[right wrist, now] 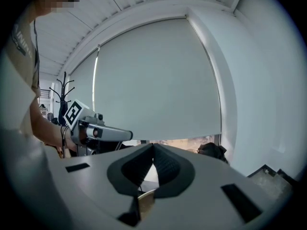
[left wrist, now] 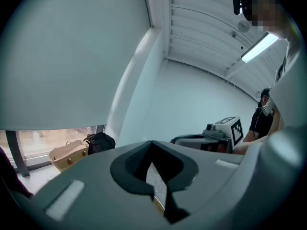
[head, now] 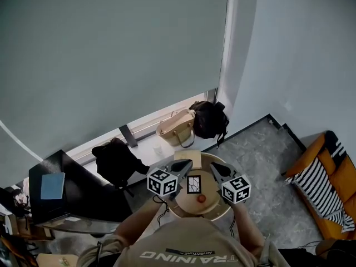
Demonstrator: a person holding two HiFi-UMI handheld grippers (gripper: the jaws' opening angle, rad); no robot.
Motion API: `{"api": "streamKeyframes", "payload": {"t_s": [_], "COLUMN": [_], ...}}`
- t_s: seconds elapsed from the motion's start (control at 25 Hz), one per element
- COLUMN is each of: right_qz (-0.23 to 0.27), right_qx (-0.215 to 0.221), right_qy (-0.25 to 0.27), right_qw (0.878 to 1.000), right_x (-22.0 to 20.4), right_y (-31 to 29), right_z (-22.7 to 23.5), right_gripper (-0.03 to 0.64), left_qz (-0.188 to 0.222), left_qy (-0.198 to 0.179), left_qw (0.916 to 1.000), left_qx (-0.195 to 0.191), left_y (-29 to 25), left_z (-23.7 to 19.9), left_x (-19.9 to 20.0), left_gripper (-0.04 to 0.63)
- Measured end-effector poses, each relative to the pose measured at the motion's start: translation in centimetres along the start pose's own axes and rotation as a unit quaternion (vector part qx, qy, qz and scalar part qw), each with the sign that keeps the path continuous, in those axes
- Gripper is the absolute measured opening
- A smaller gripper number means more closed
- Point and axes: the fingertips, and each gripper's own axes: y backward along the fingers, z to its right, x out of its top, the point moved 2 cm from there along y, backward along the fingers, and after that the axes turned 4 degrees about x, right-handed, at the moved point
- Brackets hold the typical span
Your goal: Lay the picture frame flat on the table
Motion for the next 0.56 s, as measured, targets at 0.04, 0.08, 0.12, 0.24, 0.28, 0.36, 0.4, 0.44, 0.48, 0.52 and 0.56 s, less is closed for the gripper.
{"api": "streamKeyframes", "payload": {"t_s": [0.04, 0.08, 0.12, 0.24, 0.28, 0.36, 0.4, 0.44, 0.48, 0.52, 0.56], "right_qz": [-0.001, -0.002, -0.001, 0.008, 0.008, 0.004, 0.001, -0.001, -0.004, -0.007, -0.01], "right_qx": [0.001, 0.0, -0.001, 0.001, 0.002, 0.002, 0.002, 0.003, 0.005, 0.007, 0.009], "right_qy": [0.004, 0.008, 0.01, 0.009, 0.008, 0.005, 0.005, 0.005, 0.008, 0.012, 0.017], "right_qw": [1.0, 1.0, 1.0, 1.0, 1.0, 1.0, 1.0, 1.0, 1.0, 1.0, 1.0], "right_x": [0.2, 0.4, 0.6, 0.9, 0.9, 0.5, 0.3, 0.2, 0.1, 0.0, 0.0], "right_y": [0.1, 0.1, 0.2, 0.2, 0.3, 0.7, 0.9, 0.9, 0.9, 0.8, 0.8], "right_z": [0.0, 0.1, 0.1, 0.0, -0.1, -0.3, -0.4, -0.5, -0.6, -0.8, -1.0], "right_gripper": [0.006, 0.006, 0.006, 0.006, 0.006, 0.006, 0.006, 0.006, 0.006, 0.006, 0.006], "left_qz": [0.001, 0.002, 0.003, 0.004, 0.001, -0.006, -0.008, -0.009, -0.01, -0.011, -0.011], "left_qy": [-0.002, -0.004, -0.006, -0.002, -0.001, 0.002, 0.002, 0.003, 0.003, 0.003, 0.004], "left_qw": [1.0, 1.0, 1.0, 1.0, 1.0, 1.0, 1.0, 0.9999, 0.9999, 0.9999, 0.9999], "left_qx": [-0.001, -0.002, -0.003, -0.001, -0.001, -0.004, -0.004, -0.004, -0.004, -0.004, -0.003], "left_y": [0.1, 0.2, 0.3, 0.9, 0.9, 0.9, 0.9, 0.8, 0.7, 0.5, 0.4], "left_z": [0.1, 0.2, 0.1, -0.1, 0.0, 0.4, 0.7, 0.9, 1.0, 1.2, 1.3], "left_x": [0.1, 0.3, 0.4, 0.2, 0.0, -0.6, -0.9, -1.1, -1.2, -1.3, -1.3], "left_gripper": [0.006, 0.006, 0.006, 0.006, 0.006, 0.006, 0.006, 0.006, 0.006, 0.006, 0.006]}}
